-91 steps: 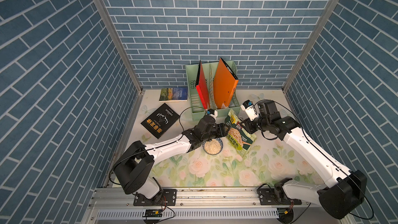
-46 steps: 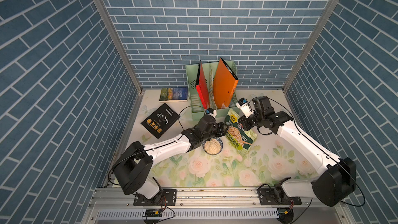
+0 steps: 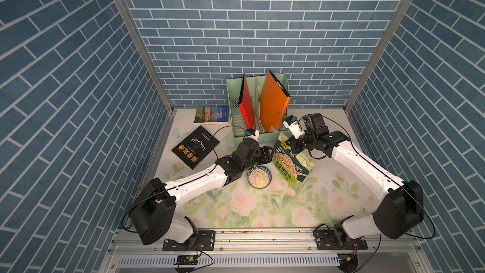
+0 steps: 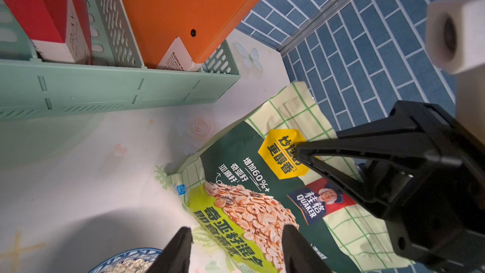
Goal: Pour the oats into the breakfast bowl
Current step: Close the oats bag at the center of the board.
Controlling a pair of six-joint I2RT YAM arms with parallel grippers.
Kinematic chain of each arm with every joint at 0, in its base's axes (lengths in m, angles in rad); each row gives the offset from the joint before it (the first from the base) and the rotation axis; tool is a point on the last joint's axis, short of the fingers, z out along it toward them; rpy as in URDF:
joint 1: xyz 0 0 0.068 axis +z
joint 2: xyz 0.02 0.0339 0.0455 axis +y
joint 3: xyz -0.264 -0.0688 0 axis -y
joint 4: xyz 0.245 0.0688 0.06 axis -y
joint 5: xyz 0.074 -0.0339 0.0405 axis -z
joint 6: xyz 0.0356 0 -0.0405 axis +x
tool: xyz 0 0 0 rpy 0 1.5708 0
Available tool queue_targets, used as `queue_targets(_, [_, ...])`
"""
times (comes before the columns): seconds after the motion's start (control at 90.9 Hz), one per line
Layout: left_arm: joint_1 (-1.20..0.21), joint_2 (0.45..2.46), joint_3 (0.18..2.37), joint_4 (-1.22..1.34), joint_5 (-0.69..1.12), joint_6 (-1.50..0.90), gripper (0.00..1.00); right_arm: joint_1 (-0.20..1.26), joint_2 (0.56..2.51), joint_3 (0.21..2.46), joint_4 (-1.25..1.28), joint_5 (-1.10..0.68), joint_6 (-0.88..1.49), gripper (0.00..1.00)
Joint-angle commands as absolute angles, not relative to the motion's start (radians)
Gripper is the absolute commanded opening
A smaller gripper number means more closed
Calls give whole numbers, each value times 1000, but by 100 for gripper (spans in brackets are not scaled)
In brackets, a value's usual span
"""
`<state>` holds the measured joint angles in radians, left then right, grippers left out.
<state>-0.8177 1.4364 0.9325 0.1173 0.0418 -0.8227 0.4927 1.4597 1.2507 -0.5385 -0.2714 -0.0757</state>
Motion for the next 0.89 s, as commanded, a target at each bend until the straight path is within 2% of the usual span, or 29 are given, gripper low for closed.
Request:
queue_targets(0.0, [-810,1409,926,91,12,-802,60,497,1466,1287,-521,-292,-84,0])
queue_targets(0.121, [-806,1401,921,91,8,-800,60,496,1454,1285,-505,-303,-79,0])
queue_targets(0.165, [-806,1400,920,91,6,-799,60,498,1455,1287,-510,-298,-78,15])
queue_targets(0.264, [-802,1397,920,88,8,-797,61,497,1450,1287,-551,-287,-84,31])
queue_targets(0.462, [-799,1394,915,100,2,-772,61,495,1379,1262,-638,-214,-104,43])
queue_targets(0.627, [-799,1370,916,103,-33,-744,63,496,1341,1226,-659,-196,-106,45])
queue_targets(0.88, [-799,1328,909,111,-45,-694,67,495,1395,1223,-660,-257,-107,43])
